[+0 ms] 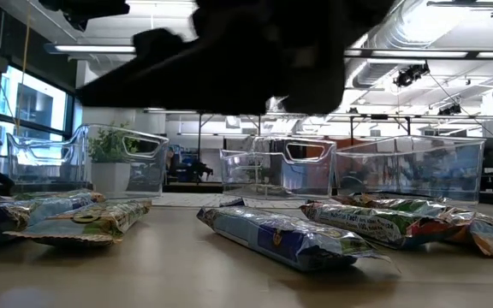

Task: Pick and place Granola Bars by type
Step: Put the yellow granola bar into the middle transparent bin

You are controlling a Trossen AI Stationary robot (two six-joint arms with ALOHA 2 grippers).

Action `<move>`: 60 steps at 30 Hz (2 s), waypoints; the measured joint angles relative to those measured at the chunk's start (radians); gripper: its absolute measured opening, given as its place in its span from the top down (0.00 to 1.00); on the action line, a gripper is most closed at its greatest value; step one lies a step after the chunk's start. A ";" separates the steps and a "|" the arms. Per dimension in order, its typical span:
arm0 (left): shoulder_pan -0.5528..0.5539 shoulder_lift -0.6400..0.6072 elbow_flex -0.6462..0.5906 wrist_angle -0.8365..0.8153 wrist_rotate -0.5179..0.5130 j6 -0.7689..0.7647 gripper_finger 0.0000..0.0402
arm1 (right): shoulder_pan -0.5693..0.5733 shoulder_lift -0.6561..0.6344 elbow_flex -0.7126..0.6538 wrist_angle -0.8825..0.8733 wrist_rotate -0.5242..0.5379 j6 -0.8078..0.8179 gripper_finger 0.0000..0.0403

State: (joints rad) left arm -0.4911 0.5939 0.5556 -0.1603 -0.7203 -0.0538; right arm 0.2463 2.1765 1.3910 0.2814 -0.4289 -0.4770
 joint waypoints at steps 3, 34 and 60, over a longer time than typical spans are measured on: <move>0.000 0.005 0.000 0.001 -0.001 -0.001 0.74 | -0.025 0.045 0.128 -0.190 -0.047 -0.054 0.45; 0.000 0.006 0.000 -0.055 0.092 -0.057 0.74 | -0.022 0.236 0.409 -0.597 0.070 -0.390 0.67; 0.000 0.006 0.000 -0.050 0.105 -0.086 0.74 | -0.235 -0.183 0.409 -0.990 1.168 -0.299 0.90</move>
State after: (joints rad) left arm -0.4911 0.6003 0.5552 -0.2104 -0.6152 -0.1402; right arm 0.0113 1.9932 1.7996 -0.7088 0.7386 -0.7764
